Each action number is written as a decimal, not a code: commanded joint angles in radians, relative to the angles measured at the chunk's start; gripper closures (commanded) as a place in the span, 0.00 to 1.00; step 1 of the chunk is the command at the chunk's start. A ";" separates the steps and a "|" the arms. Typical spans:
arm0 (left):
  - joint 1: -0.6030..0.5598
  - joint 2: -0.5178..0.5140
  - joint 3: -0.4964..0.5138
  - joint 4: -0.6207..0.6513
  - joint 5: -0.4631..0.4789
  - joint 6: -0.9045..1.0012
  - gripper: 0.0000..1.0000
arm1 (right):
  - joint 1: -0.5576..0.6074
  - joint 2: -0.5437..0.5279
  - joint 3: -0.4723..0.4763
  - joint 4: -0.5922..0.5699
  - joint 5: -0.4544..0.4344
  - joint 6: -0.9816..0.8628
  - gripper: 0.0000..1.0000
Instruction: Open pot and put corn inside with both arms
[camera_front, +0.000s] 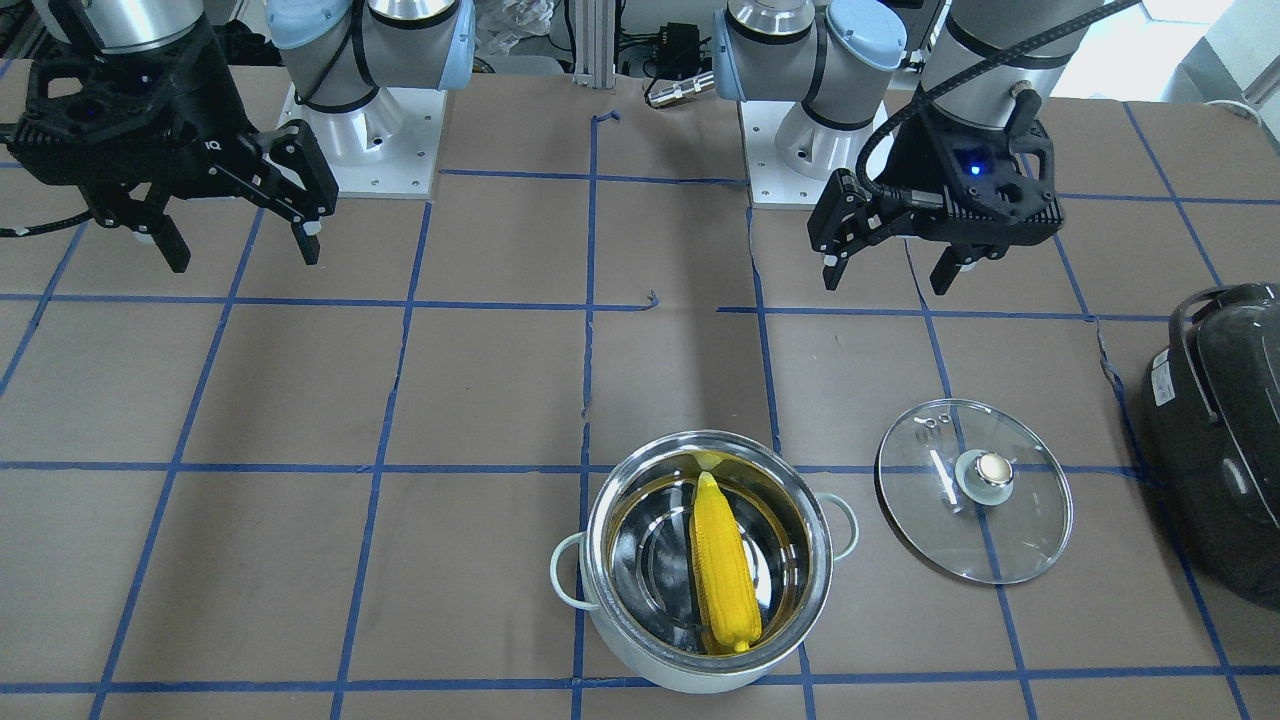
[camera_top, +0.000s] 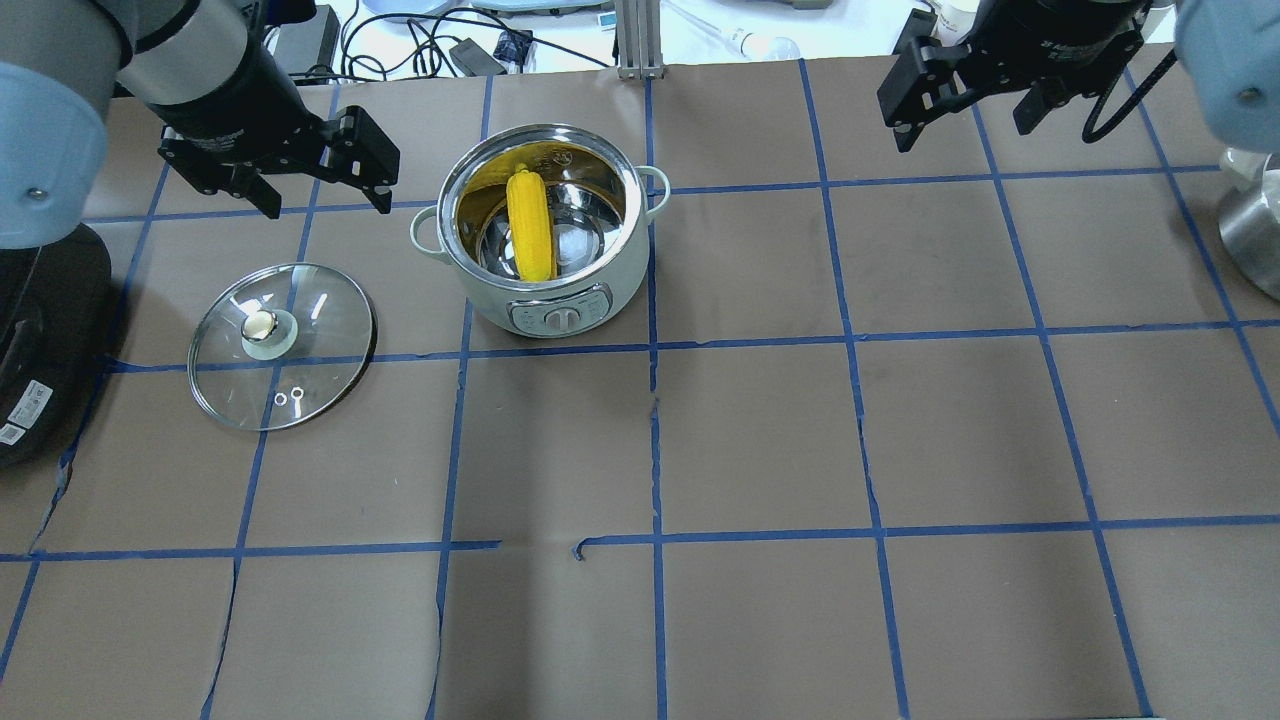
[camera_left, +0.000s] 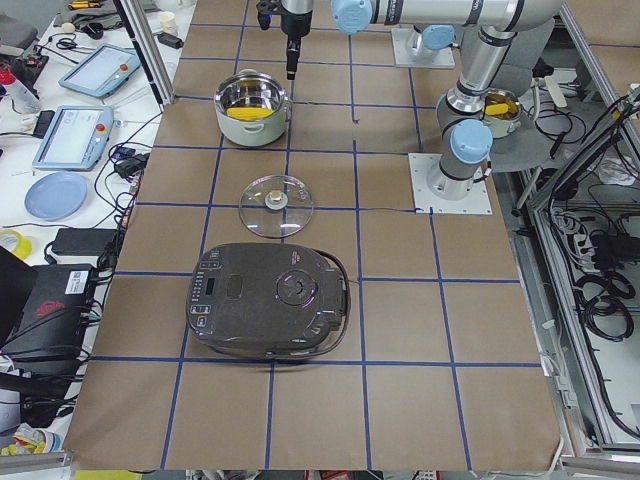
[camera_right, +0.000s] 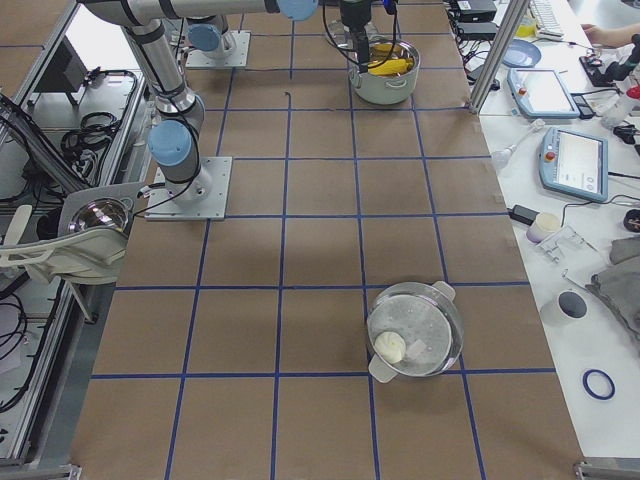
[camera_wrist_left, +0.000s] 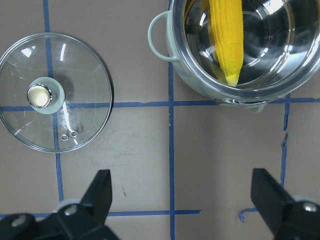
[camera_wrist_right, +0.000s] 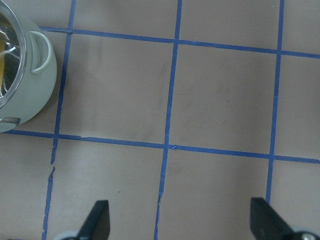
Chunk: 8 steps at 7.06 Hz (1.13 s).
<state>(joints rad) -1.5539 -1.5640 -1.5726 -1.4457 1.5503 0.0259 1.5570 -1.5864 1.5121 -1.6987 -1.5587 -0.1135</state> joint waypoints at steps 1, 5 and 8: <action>0.003 -0.013 0.006 -0.004 -0.007 0.000 0.00 | 0.003 -0.001 0.000 -0.001 0.000 0.061 0.00; 0.002 -0.018 0.008 -0.035 -0.007 0.000 0.00 | 0.005 -0.009 -0.001 0.001 0.005 0.103 0.00; 0.009 -0.019 0.008 -0.041 -0.007 0.000 0.00 | 0.032 -0.004 -0.001 0.010 0.002 0.158 0.00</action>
<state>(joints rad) -1.5489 -1.5822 -1.5647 -1.4842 1.5432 0.0261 1.5747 -1.5923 1.5123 -1.6914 -1.5560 0.0079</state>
